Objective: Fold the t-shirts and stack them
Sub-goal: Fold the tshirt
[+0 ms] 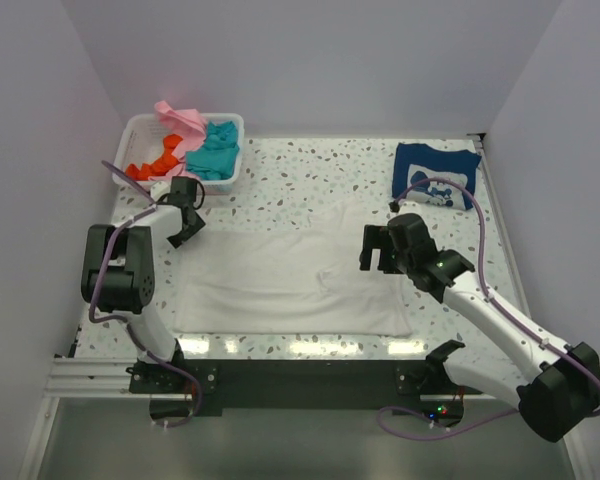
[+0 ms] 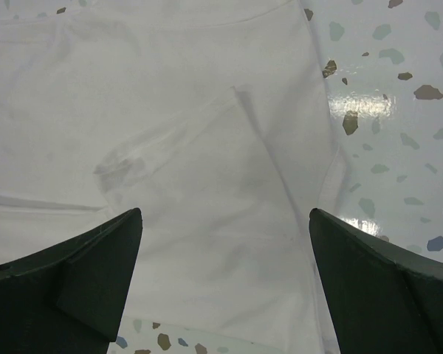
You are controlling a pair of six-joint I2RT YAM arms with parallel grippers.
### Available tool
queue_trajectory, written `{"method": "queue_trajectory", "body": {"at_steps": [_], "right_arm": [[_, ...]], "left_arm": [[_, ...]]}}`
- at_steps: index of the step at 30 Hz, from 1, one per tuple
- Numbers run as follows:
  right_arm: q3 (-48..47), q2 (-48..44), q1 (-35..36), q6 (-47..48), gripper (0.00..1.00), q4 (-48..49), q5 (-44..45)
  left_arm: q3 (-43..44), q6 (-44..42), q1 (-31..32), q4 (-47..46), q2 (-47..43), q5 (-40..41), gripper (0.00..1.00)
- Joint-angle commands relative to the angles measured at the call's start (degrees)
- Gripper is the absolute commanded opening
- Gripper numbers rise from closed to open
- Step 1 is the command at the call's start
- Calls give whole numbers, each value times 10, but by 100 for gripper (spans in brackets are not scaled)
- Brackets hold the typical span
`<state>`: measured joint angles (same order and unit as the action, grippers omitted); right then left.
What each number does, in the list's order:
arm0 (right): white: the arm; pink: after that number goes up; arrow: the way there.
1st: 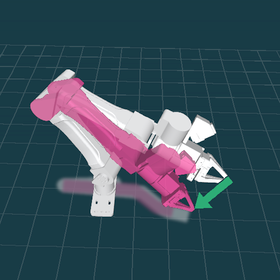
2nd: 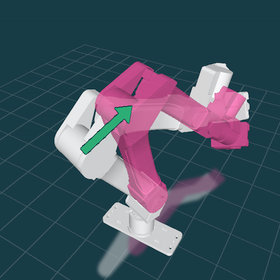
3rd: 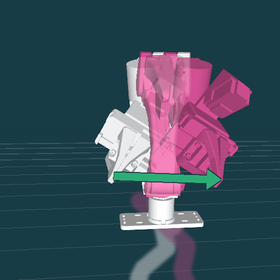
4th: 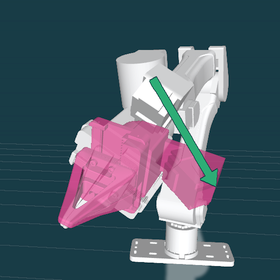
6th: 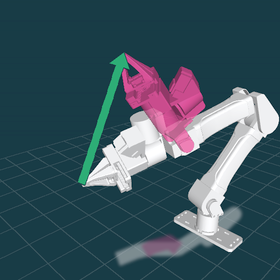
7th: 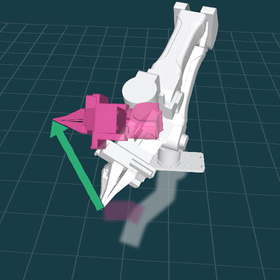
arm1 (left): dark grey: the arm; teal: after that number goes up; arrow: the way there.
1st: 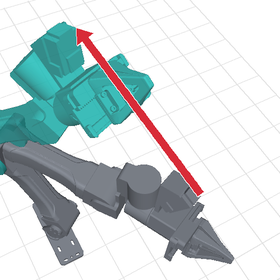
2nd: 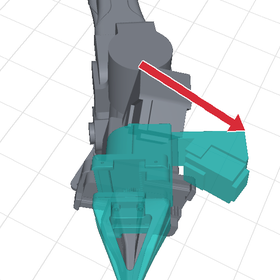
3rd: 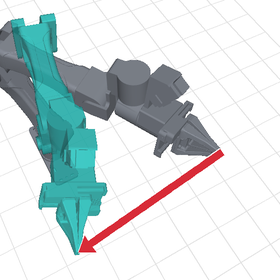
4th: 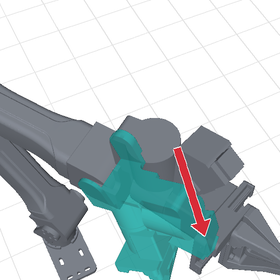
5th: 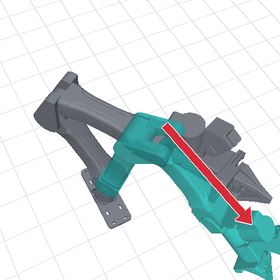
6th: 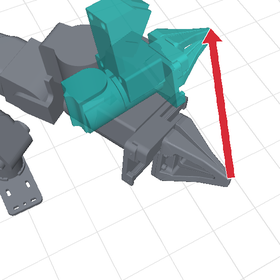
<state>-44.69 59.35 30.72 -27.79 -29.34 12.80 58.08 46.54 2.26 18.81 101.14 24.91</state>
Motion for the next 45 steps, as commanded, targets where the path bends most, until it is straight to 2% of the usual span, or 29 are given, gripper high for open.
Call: {"method": "queue_trajectory", "body": {"at_steps": [1, 3, 6, 21, 25, 31, 33, 40, 45], "right_arm": [[1, 5, 0, 2, 99, 9, 17], [1, 6, -1, 2, 99, 7, 20], [3, 6, -1, 3, 99, 10, 20], [-2, 10, -1, 7, 99, 8, 25], [-2, 15, -1, 7, 99, 10, 23], [-5, 21, -1, 7, 99, 11, 24], [-11, 27, -1, 11, 99, 16, 27], [-108, 152, -1, 16, 99, 8, 69], [-229, 294, -9, 47, 99, 38, 79]], "left_arm": [[23, -12, -5, -26, 12, 11, 57], [24, -13, -5, -29, 15, 9, 51], [26, -15, -5, -29, 14, 8, 45], [56, -49, -8, -4, 34, 16, 43], [54, -52, -8, -9, 37, 4, 37], [48, -58, -8, -7, 34, -2, 15], [45, -65, -8, -15, 27, -11, 1], [-8, -107, -8, -61, -21, -46, 0], [-45, -127, -8, -101, -70, -65, 0]]}}
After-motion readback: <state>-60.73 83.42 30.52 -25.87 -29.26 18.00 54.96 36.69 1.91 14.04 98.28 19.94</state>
